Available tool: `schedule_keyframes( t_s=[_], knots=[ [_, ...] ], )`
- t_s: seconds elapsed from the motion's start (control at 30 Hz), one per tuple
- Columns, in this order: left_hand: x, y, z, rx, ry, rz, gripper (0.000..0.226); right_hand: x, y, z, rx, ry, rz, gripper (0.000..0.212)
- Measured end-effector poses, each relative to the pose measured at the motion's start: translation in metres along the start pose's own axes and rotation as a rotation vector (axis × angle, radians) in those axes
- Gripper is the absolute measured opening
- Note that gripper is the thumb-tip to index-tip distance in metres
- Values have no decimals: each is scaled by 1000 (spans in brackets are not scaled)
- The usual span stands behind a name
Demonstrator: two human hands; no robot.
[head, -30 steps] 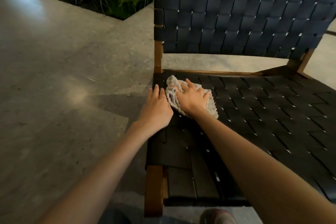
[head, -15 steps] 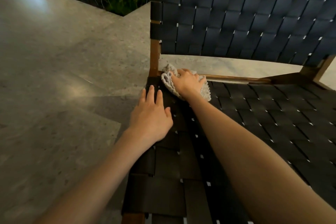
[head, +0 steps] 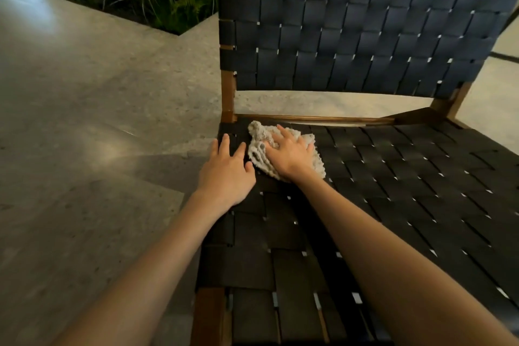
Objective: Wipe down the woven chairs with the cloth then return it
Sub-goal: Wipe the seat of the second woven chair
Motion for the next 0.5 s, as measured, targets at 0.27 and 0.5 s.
schedule_keyframes(
  t_s=[0.27,0.5],
  knots=[
    [-12,13,-11,-79,-80,23,49,-4,10,-87,97,-23,29,52],
    [-37,12,-38,-3,-132,99,52,-11,36,-185,73,7,11,51]
  ],
)
Point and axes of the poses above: each hand's wrist, its own z-axis towards the middle knuckle, its own y-axis out of the back of the hand, x = y × z, the point moved 7 cm from there along z, towards the middle knuckle, and after that the axes turned 4 degrees about -y, right-handed, at the moved point
